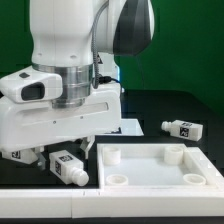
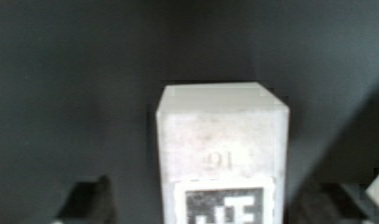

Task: Assemble square table

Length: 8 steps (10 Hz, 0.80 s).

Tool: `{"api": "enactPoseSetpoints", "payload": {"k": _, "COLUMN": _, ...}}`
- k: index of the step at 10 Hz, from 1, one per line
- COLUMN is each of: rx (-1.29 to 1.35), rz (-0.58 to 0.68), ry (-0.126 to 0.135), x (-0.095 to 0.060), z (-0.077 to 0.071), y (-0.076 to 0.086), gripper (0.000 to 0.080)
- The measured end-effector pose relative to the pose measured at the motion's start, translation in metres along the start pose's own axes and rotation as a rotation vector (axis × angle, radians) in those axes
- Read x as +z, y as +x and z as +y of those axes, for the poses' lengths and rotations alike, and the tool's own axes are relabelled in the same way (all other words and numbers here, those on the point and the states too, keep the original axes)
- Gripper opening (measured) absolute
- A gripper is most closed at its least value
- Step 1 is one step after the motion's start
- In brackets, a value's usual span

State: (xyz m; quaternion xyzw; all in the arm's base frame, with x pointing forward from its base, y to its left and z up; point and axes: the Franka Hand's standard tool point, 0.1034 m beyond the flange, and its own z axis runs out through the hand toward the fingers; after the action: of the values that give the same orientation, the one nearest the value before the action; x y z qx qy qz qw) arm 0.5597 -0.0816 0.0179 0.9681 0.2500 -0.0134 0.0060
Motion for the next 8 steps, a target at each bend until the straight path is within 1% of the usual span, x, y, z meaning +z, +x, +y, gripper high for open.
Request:
{"api": "enactPoseSetpoints", "payload": {"k": 1, "rx": 0.0, "rz": 0.0, "ry": 0.0, "x": 0.0, "z": 0.0, "y": 0.0, "gripper": 0.0467}}
{"api": "enactPoseSetpoints", "payload": {"k": 2, "rx": -0.023, "rz": 0.001, "ry": -0.003, "x": -0.003, "z": 0.001, "y": -0.001, "gripper": 0.0274}}
{"api": "enactPoseSetpoints", "payload": {"k": 3, "rx": -0.059, "rz": 0.007, "ry": -0.004, "x": -0.015, "z": 0.0, "y": -0.008, "gripper": 0.0277}}
{"api": "enactPoseSetpoints", "payload": {"k": 4, "rx": -0.073, "rz": 0.011, "ry": -0.003, "x": -0.026, "z": -0.008, "y": -0.016, "gripper": 0.0277}}
{"api": "enactPoseSetpoints", "payload": {"k": 5, "rx": -0.137, "rz": 0.013, "ry": -0.003, "x": -0.039, "z": -0.023, "y": -0.026, "gripper": 0.0277}}
{"api": "enactPoseSetpoints", "payload": {"k": 6, "rx": -0.202, "rz": 0.029, "ry": -0.009, "x": -0.056, "z": -0.03, "y": -0.031, "gripper": 0.0277}}
{"api": "enactPoseSetpoints", "payload": {"k": 7, "rx": -0.252, "rz": 0.044, "ry": -0.023, "x": -0.058, "z": -0.032, "y": -0.031, "gripper": 0.0277}}
{"api": "enactPoseSetpoints", "payload": {"k": 8, "rx": -0.292, "rz": 0.039, "ry": -0.021, "x": -0.054, "z": -0.031, "y": -0.032, "gripper": 0.0277}}
